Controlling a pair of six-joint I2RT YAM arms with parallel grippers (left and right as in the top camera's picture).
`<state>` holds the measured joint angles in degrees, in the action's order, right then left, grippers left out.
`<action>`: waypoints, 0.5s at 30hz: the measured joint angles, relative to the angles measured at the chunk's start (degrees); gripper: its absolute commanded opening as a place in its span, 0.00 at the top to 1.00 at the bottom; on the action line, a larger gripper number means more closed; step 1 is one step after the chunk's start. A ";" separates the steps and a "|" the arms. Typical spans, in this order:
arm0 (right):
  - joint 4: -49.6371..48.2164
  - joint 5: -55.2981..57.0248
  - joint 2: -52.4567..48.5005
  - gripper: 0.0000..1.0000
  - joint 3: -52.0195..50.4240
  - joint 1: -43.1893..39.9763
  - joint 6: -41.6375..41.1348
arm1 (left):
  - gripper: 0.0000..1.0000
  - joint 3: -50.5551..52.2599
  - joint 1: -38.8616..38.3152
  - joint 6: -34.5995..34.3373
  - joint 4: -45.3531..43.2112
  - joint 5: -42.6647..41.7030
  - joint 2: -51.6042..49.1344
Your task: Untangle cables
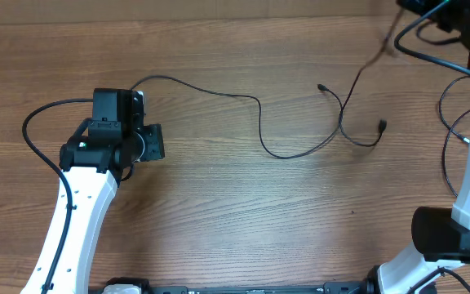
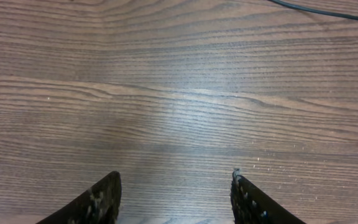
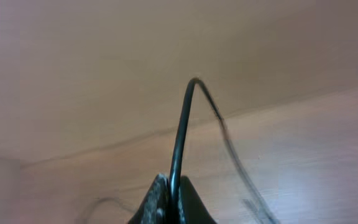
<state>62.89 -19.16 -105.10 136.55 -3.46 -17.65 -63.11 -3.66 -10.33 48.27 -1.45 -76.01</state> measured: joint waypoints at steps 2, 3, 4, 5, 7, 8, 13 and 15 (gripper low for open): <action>-4.42 -6.69 0.00 0.96 0.00 0.15 -1.81 | 0.44 0.00 0.00 -0.02 0.00 0.00 0.00; -6.91 -9.66 -0.02 0.96 0.00 0.24 -3.08 | 0.44 0.00 0.00 -0.02 0.00 0.00 0.00; -10.78 -13.55 -0.02 0.96 0.00 0.35 -5.01 | 0.44 0.00 0.00 -0.02 -0.02 0.02 0.00; -11.91 -14.78 -0.02 0.96 0.02 0.42 -5.66 | 0.44 0.00 0.00 -0.02 0.00 0.00 0.00; -17.25 -18.67 -0.02 0.96 0.02 0.46 -8.87 | 0.44 0.00 0.00 -0.02 0.04 0.00 0.00; -19.76 -20.44 -0.02 0.96 0.02 0.50 -10.69 | 0.44 0.00 0.00 -0.02 -0.04 0.00 0.00; -28.09 -24.94 0.00 0.96 0.04 0.50 -17.44 | 0.44 0.00 0.00 -0.02 0.00 0.00 0.00; -30.91 -25.81 0.00 0.96 0.04 0.50 -19.78 | 0.44 0.00 0.00 -0.04 -0.02 0.00 0.00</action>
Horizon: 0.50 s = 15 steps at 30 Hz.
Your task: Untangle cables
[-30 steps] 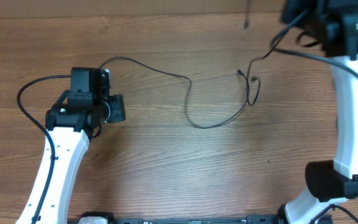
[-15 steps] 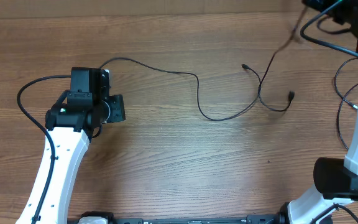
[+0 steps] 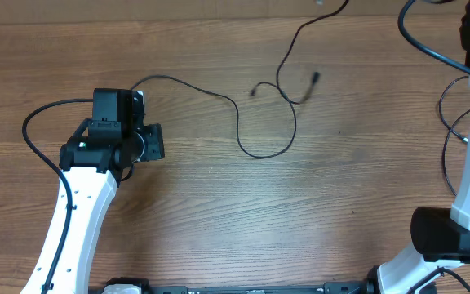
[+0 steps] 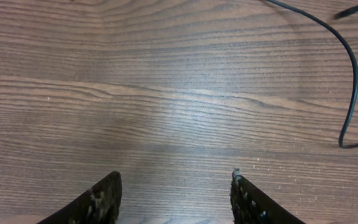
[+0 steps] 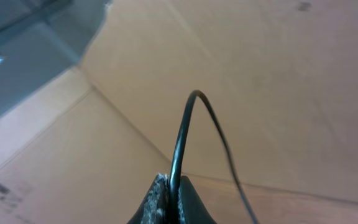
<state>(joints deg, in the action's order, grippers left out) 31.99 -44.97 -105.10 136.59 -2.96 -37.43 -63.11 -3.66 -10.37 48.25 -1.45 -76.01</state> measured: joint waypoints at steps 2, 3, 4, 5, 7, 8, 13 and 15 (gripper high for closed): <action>-2.67 -0.52 -0.02 0.96 0.00 0.00 -1.97 | 0.44 0.00 0.00 0.00 0.00 -0.02 0.00; -4.61 -0.70 -0.02 0.96 0.00 0.00 -3.15 | 0.44 0.00 0.00 0.02 0.02 -0.09 0.00; -6.64 -0.79 -0.02 0.96 -0.02 0.00 -4.24 | 0.44 0.00 0.00 0.00 -0.02 -0.28 0.00; -9.29 -1.09 -0.02 0.96 -0.02 0.00 -5.70 | 0.44 0.00 0.00 0.00 -0.04 -0.59 0.00; -15.61 -1.27 -0.02 0.96 -0.02 -0.02 -8.44 | 0.44 0.00 0.00 0.00 -0.17 -1.36 0.00; -18.47 -1.31 -0.02 0.96 -0.02 -0.04 -9.60 | 0.44 0.00 0.00 0.00 -0.24 -1.66 0.00; -31.93 -0.57 0.04 0.96 0.11 -0.17 -16.87 | 0.44 0.00 0.00 0.00 -0.22 -2.60 0.00; -34.10 0.20 0.04 0.96 0.13 -0.20 -19.06 | 0.44 0.00 0.00 0.00 -0.24 -2.67 0.00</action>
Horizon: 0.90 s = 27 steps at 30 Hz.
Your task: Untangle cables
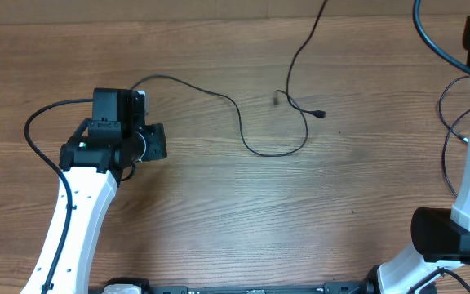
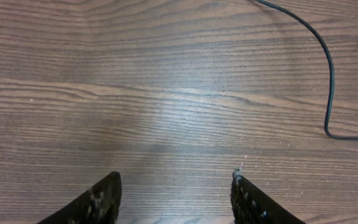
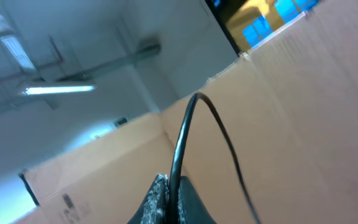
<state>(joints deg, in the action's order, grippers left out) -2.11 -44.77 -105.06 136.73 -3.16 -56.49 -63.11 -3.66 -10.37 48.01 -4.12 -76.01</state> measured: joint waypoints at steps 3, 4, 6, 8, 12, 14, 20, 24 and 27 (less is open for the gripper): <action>-2.47 1.73 0.00 0.96 0.00 -0.15 -4.17 | 0.44 0.00 0.00 0.00 -0.02 -0.15 0.00; -3.37 2.49 0.00 0.96 0.00 -0.17 -5.86 | 0.44 0.00 0.00 0.00 0.02 -0.17 0.00; -4.74 4.70 0.00 0.96 0.00 -0.17 -9.51 | 0.44 0.00 0.00 0.00 0.00 -0.17 0.00; -4.85 7.39 0.00 0.96 0.00 -0.17 -13.99 | 0.44 0.00 0.00 0.00 0.00 -0.17 0.00; -0.28 13.70 0.00 0.96 0.00 -0.17 -26.97 | 0.44 0.00 0.00 0.00 0.00 -0.15 0.00; 3.10 16.31 0.00 0.96 0.00 -0.17 -34.67 | 0.44 0.00 0.00 0.00 -0.02 -0.17 0.00; 6.43 20.87 -0.07 0.96 -0.02 -0.31 -50.56 | 0.44 0.00 0.00 0.00 0.00 -0.17 0.00; 12.02 21.90 -0.07 0.96 0.00 -0.68 -55.71 | 0.44 0.00 0.00 0.00 0.02 -0.20 0.00; 18.84 21.62 -0.07 0.96 0.00 -0.87 -57.88 | 0.44 -0.02 0.00 0.00 0.04 -0.20 0.00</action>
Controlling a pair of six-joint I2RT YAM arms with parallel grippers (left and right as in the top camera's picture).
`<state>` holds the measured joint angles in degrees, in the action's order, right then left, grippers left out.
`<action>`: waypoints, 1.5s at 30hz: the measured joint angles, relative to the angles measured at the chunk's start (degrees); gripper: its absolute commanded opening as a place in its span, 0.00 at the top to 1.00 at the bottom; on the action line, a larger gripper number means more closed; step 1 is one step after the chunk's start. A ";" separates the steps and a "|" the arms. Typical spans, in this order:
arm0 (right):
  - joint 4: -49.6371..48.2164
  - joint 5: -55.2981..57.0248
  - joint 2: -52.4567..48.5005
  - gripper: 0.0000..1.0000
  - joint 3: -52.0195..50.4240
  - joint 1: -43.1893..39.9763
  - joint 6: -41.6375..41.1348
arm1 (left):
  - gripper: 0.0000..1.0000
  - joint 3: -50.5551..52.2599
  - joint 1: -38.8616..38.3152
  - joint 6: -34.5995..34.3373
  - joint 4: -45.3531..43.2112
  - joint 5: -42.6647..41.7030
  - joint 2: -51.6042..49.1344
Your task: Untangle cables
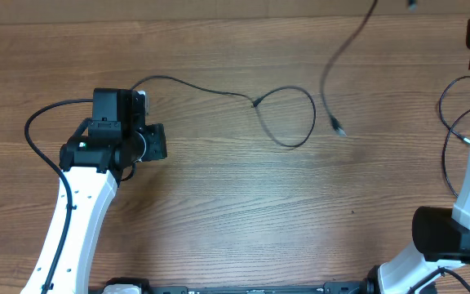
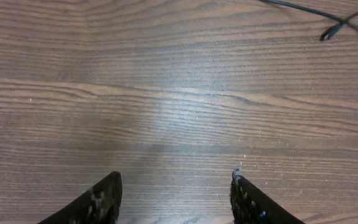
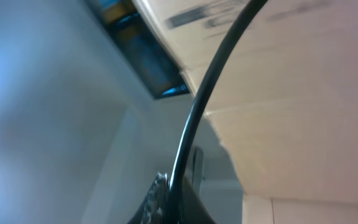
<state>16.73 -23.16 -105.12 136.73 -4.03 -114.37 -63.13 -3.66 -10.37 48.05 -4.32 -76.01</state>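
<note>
A thin black cable (image 1: 202, 88) lies on the wooden table, running from beside the left arm to a loop (image 1: 300, 122) with a small connector (image 1: 255, 103) at its crossing. A second strand (image 1: 333, 73) comes down from the top edge and ends in a plug (image 1: 338, 126). The right wrist view shows my right gripper (image 3: 171, 193) shut on the cable (image 3: 197, 112), raised high and out of the overhead view. My left gripper (image 2: 176, 179) hovers open over bare wood; the connector (image 2: 325, 35) shows at its far right.
The left arm (image 1: 80, 196) has its own cable arching at the left (image 1: 29, 131). The right arm column and its base (image 1: 443, 233) stand at the right edge with loose robot cables (image 1: 447, 147). A cardboard wall (image 1: 219, 8) borders the table's far edge.
The loop on the table has shifted right and closed up around a connector. The hanging strand now comes down farther right with its plug free. The right wrist camera points higher. The left gripper is unchanged.
My right gripper stayed shut on the cable throughout, first near the table's far right corner, then higher with each moment. The cable's loops lay right of centre, were then left of that, and now one loop and one hanging strand stand apart. The left gripper stayed open.
</note>
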 measured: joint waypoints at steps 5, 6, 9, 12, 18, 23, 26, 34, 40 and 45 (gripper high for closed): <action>12.44 -0.52 -0.04 0.96 0.02 -0.02 0.57 | 0.44 0.00 0.00 0.00 0.20 -0.04 0.00; 14.10 -0.39 -0.04 0.96 0.02 0.00 2.10 | 0.44 0.00 0.00 0.00 0.15 -0.07 0.00; 18.91 0.09 -0.04 0.96 0.04 -0.02 11.87 | 0.44 0.00 0.00 0.00 0.17 -0.15 0.00; 25.22 0.74 -0.04 0.96 0.11 -0.04 26.62 | 0.44 0.00 0.00 0.00 0.17 -0.15 0.00; 44.92 6.67 -0.04 0.96 0.13 -0.20 57.31 | 0.44 0.00 0.00 0.00 0.17 -0.15 0.00; 52.37 14.91 -0.04 0.96 0.13 -2.54 74.34 | 0.44 0.00 0.00 0.00 0.17 -0.17 0.00; 54.21 17.18 -0.04 0.96 0.13 -5.81 79.52 | 0.44 0.00 0.00 0.00 0.20 -0.17 0.00; 58.58 18.51 -0.04 0.96 0.26 -17.66 85.68 | 0.45 0.00 0.00 0.00 0.17 -0.15 0.00; 62.01 25.29 -0.04 0.96 3.39 -26.43 84.08 | 0.45 0.00 0.00 0.00 0.26 -0.17 0.00; 61.94 33.35 -0.04 0.96 6.23 -32.04 81.31 | 0.46 0.00 0.00 0.00 0.39 -0.17 0.00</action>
<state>78.67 10.20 -105.16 142.96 -36.07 -33.06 -63.13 -3.66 -10.37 48.45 -4.49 -76.01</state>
